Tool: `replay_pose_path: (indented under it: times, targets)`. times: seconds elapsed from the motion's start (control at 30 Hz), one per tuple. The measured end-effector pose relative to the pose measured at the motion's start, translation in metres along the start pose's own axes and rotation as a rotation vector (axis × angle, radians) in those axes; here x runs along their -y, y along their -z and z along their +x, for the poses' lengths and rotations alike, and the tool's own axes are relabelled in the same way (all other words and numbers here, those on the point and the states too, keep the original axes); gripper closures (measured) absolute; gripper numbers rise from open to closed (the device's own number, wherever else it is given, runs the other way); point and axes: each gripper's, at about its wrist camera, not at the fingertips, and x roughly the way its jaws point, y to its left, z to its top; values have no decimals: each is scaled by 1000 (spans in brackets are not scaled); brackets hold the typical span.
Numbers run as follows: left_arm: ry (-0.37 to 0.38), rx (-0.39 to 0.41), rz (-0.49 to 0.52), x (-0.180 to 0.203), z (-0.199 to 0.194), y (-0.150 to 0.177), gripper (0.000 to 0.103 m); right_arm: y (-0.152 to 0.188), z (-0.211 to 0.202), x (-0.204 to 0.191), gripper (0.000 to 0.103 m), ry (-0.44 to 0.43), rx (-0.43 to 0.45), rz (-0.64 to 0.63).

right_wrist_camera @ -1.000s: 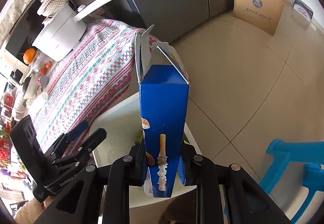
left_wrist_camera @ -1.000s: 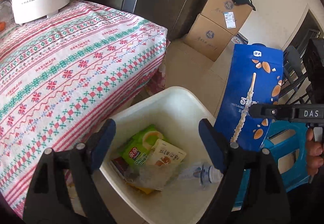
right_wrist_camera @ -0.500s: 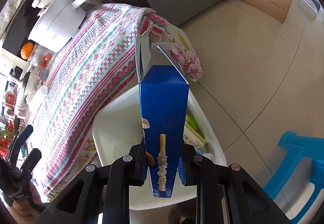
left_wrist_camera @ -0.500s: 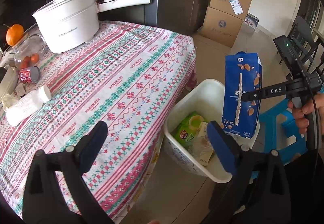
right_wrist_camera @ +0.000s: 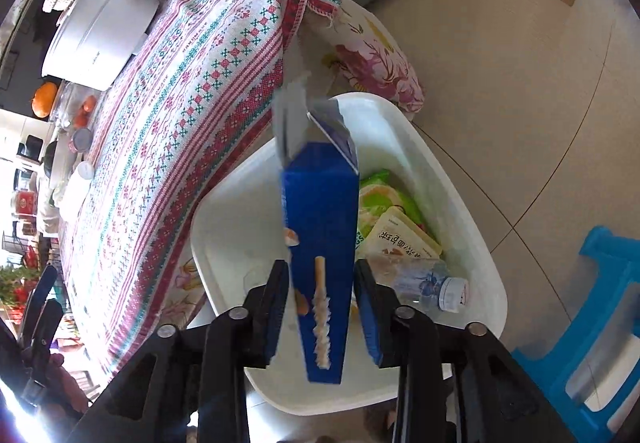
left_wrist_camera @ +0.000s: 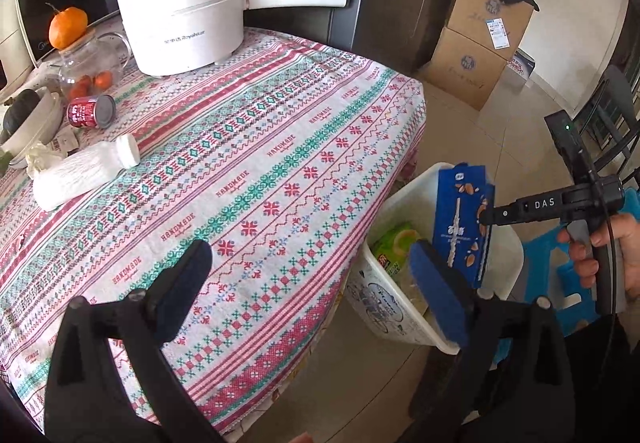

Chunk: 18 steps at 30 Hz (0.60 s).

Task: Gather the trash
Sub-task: 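Lower the blue biscuit box into the bin and open the right tool, then reach the left tool to the white milk bottle and close on it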

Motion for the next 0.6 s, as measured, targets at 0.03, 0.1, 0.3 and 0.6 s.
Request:
replay_pose_path:
  times: [0.03, 0.1, 0.3, 0.6]
  targets:
    - [-1, 2, -1, -1, -1, -1, 4, 0, -2, 0, 47, 10, 9, -3]
    - [-1, 5, -6, -2, -3, -2, 4, -1, -9, -3, 44, 25, 36, -16]
    - [-27, 26, -42, -19, -15, -11, 4, -3, -37, -16, 42, 63, 119, -73]
    - [-129, 29, -147, -80, -33, -18, 4, -2, -78, -62, 30, 87, 258, -213]
